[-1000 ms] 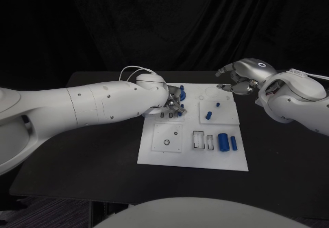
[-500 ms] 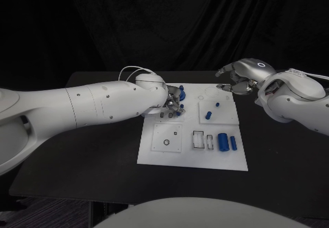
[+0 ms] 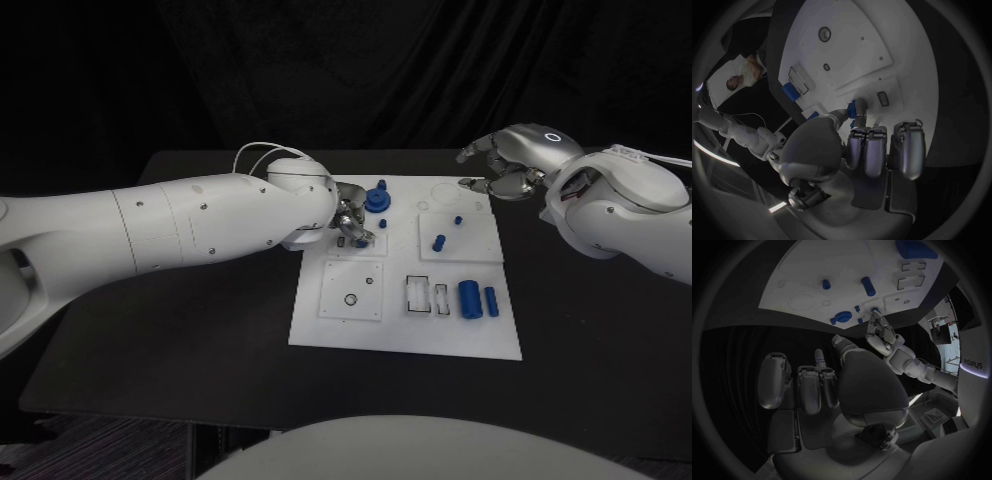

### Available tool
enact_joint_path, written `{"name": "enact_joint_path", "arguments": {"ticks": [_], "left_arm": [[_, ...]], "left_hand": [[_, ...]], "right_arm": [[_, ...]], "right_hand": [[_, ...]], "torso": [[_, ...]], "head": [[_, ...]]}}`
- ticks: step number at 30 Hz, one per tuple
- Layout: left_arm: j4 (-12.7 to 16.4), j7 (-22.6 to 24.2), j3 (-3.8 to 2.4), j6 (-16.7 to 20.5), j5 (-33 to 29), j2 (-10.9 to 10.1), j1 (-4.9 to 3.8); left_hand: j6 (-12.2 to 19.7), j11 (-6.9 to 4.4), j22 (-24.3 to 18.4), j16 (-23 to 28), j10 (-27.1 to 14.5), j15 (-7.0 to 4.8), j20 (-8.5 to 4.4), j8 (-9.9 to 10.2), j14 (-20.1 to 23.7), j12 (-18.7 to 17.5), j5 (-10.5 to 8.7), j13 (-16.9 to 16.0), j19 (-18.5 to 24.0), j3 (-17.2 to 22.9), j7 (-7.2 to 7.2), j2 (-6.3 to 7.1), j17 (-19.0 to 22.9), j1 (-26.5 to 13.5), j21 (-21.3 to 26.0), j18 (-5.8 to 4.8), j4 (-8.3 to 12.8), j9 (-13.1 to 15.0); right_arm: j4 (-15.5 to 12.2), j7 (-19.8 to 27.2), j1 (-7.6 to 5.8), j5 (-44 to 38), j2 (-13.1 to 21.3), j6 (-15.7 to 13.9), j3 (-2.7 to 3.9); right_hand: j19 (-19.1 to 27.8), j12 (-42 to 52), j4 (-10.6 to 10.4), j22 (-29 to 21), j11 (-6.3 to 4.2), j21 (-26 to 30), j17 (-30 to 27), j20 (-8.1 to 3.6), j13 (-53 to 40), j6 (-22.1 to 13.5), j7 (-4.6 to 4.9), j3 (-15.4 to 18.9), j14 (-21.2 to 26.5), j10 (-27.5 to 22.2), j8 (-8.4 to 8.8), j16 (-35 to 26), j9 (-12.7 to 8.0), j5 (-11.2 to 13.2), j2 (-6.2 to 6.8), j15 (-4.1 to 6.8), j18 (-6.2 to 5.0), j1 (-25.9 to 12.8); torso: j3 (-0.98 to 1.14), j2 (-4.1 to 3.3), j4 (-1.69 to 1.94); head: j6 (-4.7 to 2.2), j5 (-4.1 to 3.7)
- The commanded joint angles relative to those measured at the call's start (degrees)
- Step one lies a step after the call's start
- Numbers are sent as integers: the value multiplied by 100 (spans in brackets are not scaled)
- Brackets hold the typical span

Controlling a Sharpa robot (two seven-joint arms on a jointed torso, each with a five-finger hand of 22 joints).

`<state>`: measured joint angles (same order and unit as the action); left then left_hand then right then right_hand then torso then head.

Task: Assemble the parts on the task board

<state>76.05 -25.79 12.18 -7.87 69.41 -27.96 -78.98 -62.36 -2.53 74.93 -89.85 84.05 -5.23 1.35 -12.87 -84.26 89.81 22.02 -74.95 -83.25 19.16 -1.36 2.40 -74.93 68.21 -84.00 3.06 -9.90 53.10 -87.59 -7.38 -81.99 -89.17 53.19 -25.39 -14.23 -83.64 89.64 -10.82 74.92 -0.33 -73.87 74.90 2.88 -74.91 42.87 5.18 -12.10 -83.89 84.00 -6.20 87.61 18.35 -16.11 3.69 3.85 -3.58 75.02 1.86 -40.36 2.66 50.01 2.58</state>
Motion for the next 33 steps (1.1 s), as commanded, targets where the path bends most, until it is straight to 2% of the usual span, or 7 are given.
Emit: {"name": "enact_joint_path", "arguments": {"ticks": [1,7,20,26,33], "left_arm": [[97,-135,-4,113,-252,-75,10],[240,-280,-4,231,-499,-219,9],[355,-479,-3,719,-577,-372,10],[395,-517,-3,1115,-580,-417,11],[382,-503,-2,1252,-581,-415,13]], "left_hand": [[33,-21,627,-15,595,-14,-21,38,-574,19,-10,-1505,16,326,18,-2,-1507,-98,32,-47,256,17],[41,-15,629,-15,595,-11,-18,49,-574,19,-18,-1505,16,427,7,17,-1507,-166,37,-46,267,40],[-5,-19,652,-15,595,-15,-19,45,-574,19,-27,-1505,-4,549,9,-6,-1507,-313,30,-51,228,78],[-37,-32,659,-15,595,-28,-28,43,-574,19,-28,-1505,-13,633,19,-41,-1507,-353,30,-51,236,97],[-12,-29,643,-15,595,-31,-33,69,-574,19,-33,-1505,-3,680,9,-61,-1507,-397,47,-46,231,99]], "right_arm": [[0,-141,11,-16,15,76,4],[1,-159,12,-15,23,124,4],[0,-206,12,-15,23,231,4],[3,-228,12,-15,15,280,4],[8,-241,12,40,4,317,4]], "right_hand": [[47,36,-35,1045,25,28,1266,-3,-1509,37,-5,-8,-509,600,-34,-20,-5,-16,-24,-37,8,2],[52,34,-35,1042,26,40,1261,-2,-1508,40,-4,-9,-506,598,-33,-26,-8,-16,-25,-38,5,3],[84,0,-32,1023,30,107,1221,4,-1464,54,-1,-20,-488,549,-26,-70,-32,-18,-31,-44,-8,17],[95,-12,-30,1016,32,131,1207,6,-1450,58,0,-23,-481,533,-25,-86,-40,-18,-32,-45,-12,21],[99,-13,-28,1014,33,138,1204,7,-1448,61,1,-24,-479,531,-23,-90,-45,-17,-31,-46,-14,25]], "torso": [[-3,0,6],[2,13,28],[-9,1,17],[-3,-8,1],[-7,-10,5]], "head": [[-1,8],[-1,0],[-1,43],[-1,62],[-1,67]]}}
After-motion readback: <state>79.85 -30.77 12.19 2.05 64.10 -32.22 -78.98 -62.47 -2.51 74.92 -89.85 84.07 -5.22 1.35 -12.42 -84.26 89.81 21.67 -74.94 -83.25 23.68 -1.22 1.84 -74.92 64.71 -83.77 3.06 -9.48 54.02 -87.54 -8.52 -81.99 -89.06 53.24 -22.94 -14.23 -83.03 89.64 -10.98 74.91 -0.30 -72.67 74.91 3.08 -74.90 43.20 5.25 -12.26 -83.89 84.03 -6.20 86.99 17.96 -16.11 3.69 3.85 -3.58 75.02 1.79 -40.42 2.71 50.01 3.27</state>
